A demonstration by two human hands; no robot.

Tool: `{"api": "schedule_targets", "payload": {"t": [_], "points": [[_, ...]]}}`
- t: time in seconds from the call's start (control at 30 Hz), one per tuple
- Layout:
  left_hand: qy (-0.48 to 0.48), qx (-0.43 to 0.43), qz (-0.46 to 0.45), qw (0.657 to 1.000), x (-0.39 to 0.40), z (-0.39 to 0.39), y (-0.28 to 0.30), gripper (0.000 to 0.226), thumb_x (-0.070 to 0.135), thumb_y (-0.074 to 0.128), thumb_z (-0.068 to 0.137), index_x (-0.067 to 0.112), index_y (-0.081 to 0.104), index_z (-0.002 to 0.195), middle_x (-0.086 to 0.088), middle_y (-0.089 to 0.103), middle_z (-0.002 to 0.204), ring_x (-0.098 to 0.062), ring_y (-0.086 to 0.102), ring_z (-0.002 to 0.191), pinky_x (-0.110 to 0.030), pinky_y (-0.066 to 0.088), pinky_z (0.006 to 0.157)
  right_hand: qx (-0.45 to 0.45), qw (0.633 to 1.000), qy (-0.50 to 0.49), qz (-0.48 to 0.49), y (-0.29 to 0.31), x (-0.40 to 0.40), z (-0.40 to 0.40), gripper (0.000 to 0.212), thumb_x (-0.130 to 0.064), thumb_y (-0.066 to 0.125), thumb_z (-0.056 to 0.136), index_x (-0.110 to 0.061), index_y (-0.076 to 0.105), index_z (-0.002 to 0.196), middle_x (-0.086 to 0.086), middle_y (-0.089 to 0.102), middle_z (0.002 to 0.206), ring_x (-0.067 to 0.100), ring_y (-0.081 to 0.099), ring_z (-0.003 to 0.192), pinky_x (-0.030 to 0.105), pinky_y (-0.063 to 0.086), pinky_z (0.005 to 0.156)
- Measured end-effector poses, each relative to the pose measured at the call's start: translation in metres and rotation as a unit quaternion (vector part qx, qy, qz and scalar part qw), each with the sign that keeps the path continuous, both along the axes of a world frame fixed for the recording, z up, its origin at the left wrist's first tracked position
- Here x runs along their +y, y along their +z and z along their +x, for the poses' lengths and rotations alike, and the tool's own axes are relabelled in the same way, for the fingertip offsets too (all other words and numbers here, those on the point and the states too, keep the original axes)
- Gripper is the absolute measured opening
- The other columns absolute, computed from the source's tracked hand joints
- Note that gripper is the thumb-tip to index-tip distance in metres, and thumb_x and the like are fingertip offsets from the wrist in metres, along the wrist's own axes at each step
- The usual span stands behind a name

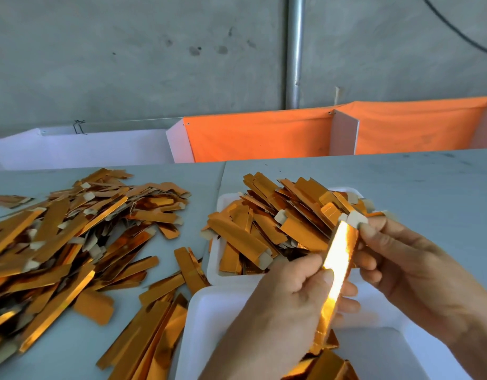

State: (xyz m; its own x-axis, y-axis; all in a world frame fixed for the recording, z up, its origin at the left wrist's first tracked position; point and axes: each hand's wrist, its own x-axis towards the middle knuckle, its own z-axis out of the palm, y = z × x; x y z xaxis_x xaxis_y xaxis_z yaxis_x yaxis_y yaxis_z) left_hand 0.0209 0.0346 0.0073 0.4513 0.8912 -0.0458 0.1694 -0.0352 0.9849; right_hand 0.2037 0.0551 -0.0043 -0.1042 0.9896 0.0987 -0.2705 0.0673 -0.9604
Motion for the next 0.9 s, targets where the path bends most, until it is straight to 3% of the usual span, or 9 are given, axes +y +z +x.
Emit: {"api": "schedule_targets", "payload": {"t": [0.1, 0.2, 0.4, 0.5, 0.6, 0.7, 0.83, 0.9], "points": [[0.012, 0.015, 0.053, 0.998, 0.0, 0.002, -0.001, 0.03, 0.025, 0.039, 0.101, 0.044, 0.049, 0.122, 0.012, 0.068, 0.109, -0.001, 0.067, 0.094, -0.032, 0.056, 0.087, -0.002, 1.0, -0.004, -0.009, 0.0, 0.0, -0.001, 0.017, -0.026, 0.06, 0.077, -0.014, 0.067, 0.067, 0.006, 0.053, 0.058, 0.012, 0.05, 0.049, 0.019, 0.046, 0.044], [0.054, 0.041, 0.102, 0.992, 0.002, 0.002, -0.002, 0.034, 0.023, 0.037, 0.102, 0.049, 0.048, 0.12, 0.011, 0.067, 0.107, 0.002, 0.067, 0.088, -0.026, 0.057, 0.081, -0.018, 1.0, -0.002, -0.004, 0.0, -0.001, -0.003, 0.017, -0.027, 0.067, 0.075, -0.014, 0.066, 0.065, 0.009, 0.057, 0.062, 0.014, 0.052, 0.05, 0.02, 0.047, 0.045], [0.09, 0.141, 0.186, 0.968, 0.004, 0.001, -0.005, 0.04, 0.026, 0.037, 0.102, 0.043, 0.04, 0.137, 0.012, 0.065, 0.109, 0.012, 0.061, 0.09, -0.005, 0.049, 0.075, -0.028, 1.0, -0.008, -0.001, -0.001, -0.001, -0.006, 0.026, -0.037, 0.062, 0.073, -0.011, 0.068, 0.072, 0.011, 0.054, 0.06, 0.015, 0.051, 0.049, 0.021, 0.045, 0.043], [0.095, 0.178, 0.238, 0.95, 0.003, 0.003, -0.003, 0.043, 0.037, 0.045, 0.097, 0.042, 0.036, 0.139, 0.018, 0.058, 0.118, 0.006, 0.055, 0.104, -0.009, 0.045, 0.086, -0.035, 0.999, -0.012, 0.005, 0.001, -0.002, -0.006, 0.026, -0.035, 0.063, 0.071, -0.01, 0.068, 0.073, 0.012, 0.055, 0.059, 0.016, 0.051, 0.048, 0.02, 0.046, 0.044], [0.109, 0.253, 0.275, 0.921, 0.004, 0.007, -0.007, 0.071, 0.05, 0.054, 0.089, 0.043, 0.012, 0.146, 0.025, 0.037, 0.133, 0.0, 0.038, 0.121, -0.019, 0.035, 0.099, -0.034, 0.999, -0.009, 0.012, 0.004, -0.004, -0.006, 0.021, -0.031, 0.061, 0.074, -0.011, 0.068, 0.069, 0.014, 0.058, 0.059, 0.017, 0.055, 0.049, 0.021, 0.049, 0.045], [0.127, 0.305, 0.325, 0.886, 0.003, 0.008, -0.009, 0.081, 0.051, 0.053, 0.089, 0.045, -0.004, 0.145, 0.023, 0.03, 0.131, -0.004, 0.032, 0.121, -0.024, 0.033, 0.101, -0.029, 1.0, 0.005, 0.005, 0.006, -0.005, -0.006, 0.019, -0.026, 0.059, 0.076, -0.011, 0.068, 0.07, 0.018, 0.059, 0.061, 0.019, 0.058, 0.05, 0.023, 0.051, 0.047], [0.15, 0.261, 0.39, 0.87, 0.003, 0.006, -0.01, 0.07, 0.047, 0.06, 0.086, 0.043, 0.02, 0.144, 0.024, 0.04, 0.121, 0.014, 0.024, 0.099, -0.015, 0.024, 0.091, -0.009, 1.0, 0.016, -0.005, 0.008, -0.007, -0.006, 0.022, -0.025, 0.055, 0.08, -0.008, 0.068, 0.074, 0.018, 0.059, 0.063, 0.019, 0.06, 0.053, 0.024, 0.052, 0.047], [0.15, 0.237, 0.375, 0.884, 0.003, 0.006, -0.01, 0.068, 0.051, 0.058, 0.085, 0.046, 0.022, 0.142, 0.031, 0.033, 0.11, 0.024, 0.016, 0.099, -0.01, 0.02, 0.086, 0.007, 1.0, 0.021, -0.018, 0.009, -0.007, -0.006, 0.025, -0.027, 0.055, 0.08, -0.007, 0.068, 0.075, 0.017, 0.059, 0.063, 0.019, 0.06, 0.052, 0.025, 0.053, 0.047]]}}
